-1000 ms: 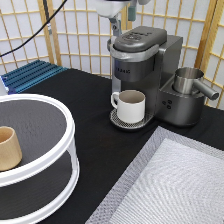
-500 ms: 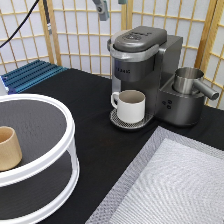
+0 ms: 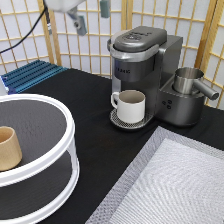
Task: Make coffee
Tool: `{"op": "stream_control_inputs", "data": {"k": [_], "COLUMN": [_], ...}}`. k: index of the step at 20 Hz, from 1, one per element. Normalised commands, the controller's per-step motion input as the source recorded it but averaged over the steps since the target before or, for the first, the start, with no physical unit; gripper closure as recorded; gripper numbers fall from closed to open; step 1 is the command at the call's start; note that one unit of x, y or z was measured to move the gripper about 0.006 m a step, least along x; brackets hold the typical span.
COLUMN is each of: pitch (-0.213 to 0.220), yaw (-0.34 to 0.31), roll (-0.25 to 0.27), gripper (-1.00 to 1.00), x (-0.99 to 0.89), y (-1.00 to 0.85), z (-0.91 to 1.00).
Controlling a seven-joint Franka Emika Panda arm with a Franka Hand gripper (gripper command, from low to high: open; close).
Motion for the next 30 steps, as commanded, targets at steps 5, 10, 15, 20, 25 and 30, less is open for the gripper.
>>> {"op": "stream_control_inputs", "data": {"k": [5, 10, 15, 20, 25, 30], "pitch": [-0.063, -0.095, -0.108, -0.051, 0.000, 0.000], "yaw": [-0.133, -0.134, -0.058, 0.021, 0.012, 0.000], "roll": [-0.104, -0.167, -0.160, -0.116, -0.024, 0.000], "gripper": [-1.00, -1.00, -1.00, -1.00, 1.00, 1.00], "x": [-0.63, -0.51, -0.63, -0.34, 0.00, 0.00], "y": [-0.26, -0.02, 0.29, 0.45, 0.03, 0.00], "z": [-0.23, -0.24, -0.17, 0.06, 0.02, 0.00]}}
